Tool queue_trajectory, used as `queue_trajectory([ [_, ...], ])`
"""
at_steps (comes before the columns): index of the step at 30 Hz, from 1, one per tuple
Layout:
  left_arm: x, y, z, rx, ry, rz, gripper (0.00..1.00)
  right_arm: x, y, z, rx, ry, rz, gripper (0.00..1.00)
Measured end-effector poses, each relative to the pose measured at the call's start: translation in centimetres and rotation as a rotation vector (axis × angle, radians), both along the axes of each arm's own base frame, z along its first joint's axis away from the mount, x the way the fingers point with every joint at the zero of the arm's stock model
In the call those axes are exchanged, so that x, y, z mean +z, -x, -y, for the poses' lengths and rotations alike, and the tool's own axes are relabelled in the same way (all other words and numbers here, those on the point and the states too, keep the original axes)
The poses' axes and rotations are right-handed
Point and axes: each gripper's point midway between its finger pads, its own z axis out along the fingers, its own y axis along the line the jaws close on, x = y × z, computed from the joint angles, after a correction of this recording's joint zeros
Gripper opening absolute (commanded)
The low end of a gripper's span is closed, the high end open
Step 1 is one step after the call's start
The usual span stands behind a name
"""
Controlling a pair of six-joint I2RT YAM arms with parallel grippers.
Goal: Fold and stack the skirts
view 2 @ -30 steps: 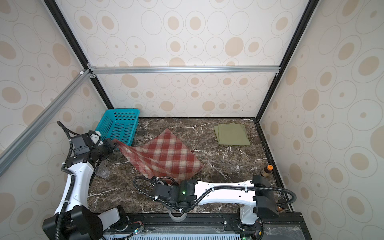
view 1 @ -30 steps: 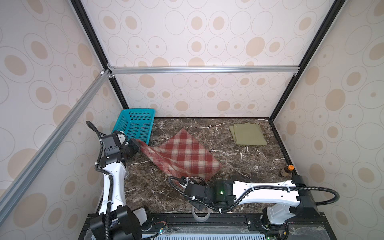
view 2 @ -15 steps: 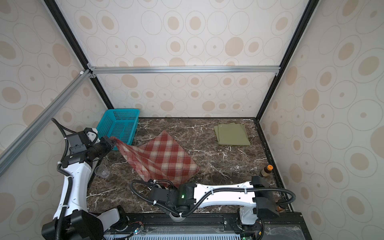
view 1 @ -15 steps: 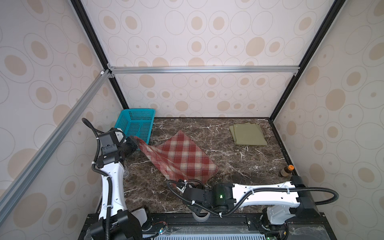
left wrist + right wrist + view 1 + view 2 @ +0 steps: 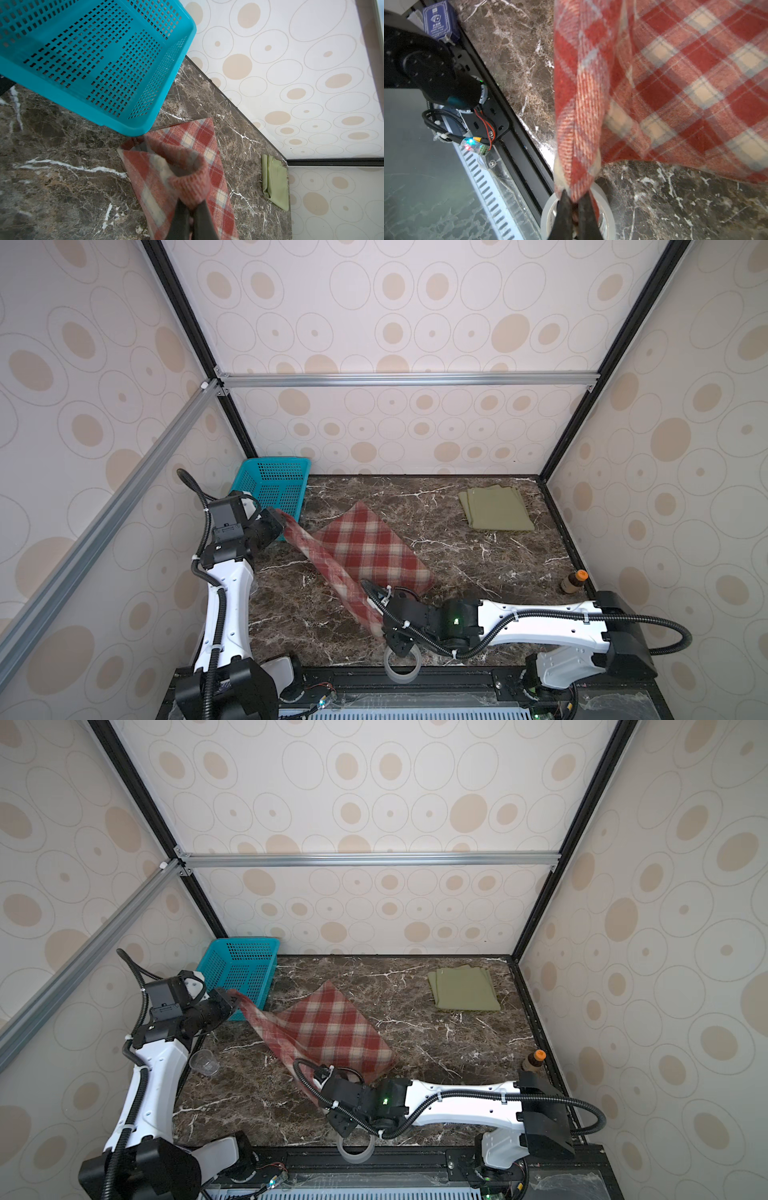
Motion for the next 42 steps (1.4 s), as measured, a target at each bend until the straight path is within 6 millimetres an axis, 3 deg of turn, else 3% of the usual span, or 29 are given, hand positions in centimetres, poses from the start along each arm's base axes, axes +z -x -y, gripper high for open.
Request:
queue_trajectory([
  [7,-0.8,-3.5,2.6,-0.050,-0.023,-0.019,0.00,0.1,-2.4,1.9,-0.081,-0.086,-0.079,0.00],
  [16,-4.3,-8.4,5.6,-0.103,-0.029,-0.086,0.00,-0.9,-4.7,3.2,-0.155,-0.105,-0.144,0.00],
  [23,-6.0,-11.8,8.0,-0.154,-0.032,-0.104,0.00,-1.0,-6.4,4.2,-0.207,-0.117,-0.174,0.00],
  [42,-10.3,-15.8,10.7,-0.210,-0.029,-0.164,0.00,-2.9,-9.0,5.8,-0.294,-0.045,-0.248,0.00],
])
